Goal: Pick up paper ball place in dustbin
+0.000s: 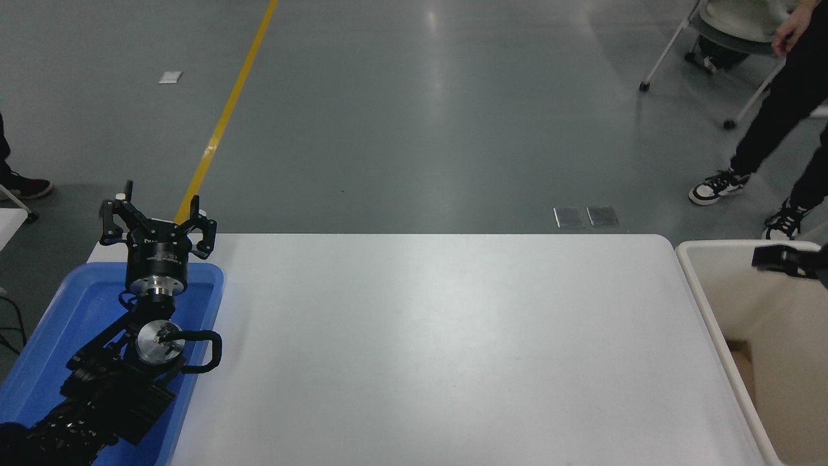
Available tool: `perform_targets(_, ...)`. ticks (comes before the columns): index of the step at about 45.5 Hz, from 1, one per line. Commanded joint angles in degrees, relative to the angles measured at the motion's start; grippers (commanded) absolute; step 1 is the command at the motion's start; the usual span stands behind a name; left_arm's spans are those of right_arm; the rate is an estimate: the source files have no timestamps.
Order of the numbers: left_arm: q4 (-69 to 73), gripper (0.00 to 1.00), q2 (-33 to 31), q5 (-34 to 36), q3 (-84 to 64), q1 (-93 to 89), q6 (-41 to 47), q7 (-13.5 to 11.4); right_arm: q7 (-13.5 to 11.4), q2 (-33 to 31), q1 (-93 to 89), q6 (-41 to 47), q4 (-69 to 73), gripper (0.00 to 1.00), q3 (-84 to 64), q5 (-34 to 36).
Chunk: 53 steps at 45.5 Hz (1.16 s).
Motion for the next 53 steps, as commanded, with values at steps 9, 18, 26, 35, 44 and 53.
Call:
perform_targets(9,0.02,0.99,0.0,0.0,0.0,0.0,0.02,0.0,0.41,19.66,18.65,13.9,11.27,1.0,-3.28,17.8)
perform_targets(18,0.02,0.99,0.0,-0.08,0.0,0.0,0.02,-0.09,0.41,32.23,19.71,13.81,11.09,1.0,-3.45,24.3)
perform_targets(26,0.02,0.99,0.0,0.0,0.0,0.0,0.02,-0.09,0.41,38.12,20.06,13.9,10.65,1.0,-3.37,28.71)
perform_targets(35,-0.07,0.99,0.09,0.09,0.0,0.0,0.02,0.0,0.33,40.06,20.24,13.9,9.86,1.0,-5.38,28.88)
perform_targets(44,0.02,0.99,0.26,0.09,0.0,0.09,-0.06,0.0,0.33,39.97,21.91,14.33,10.39,1.0,-8.02,29.06)
perform_targets(53,0.02,0.99,0.26,0.09,0.0,0.09,-0.06,0.0,0.41,39.71,24.19,17.32,10.83,1.0,-7.85,29.15)
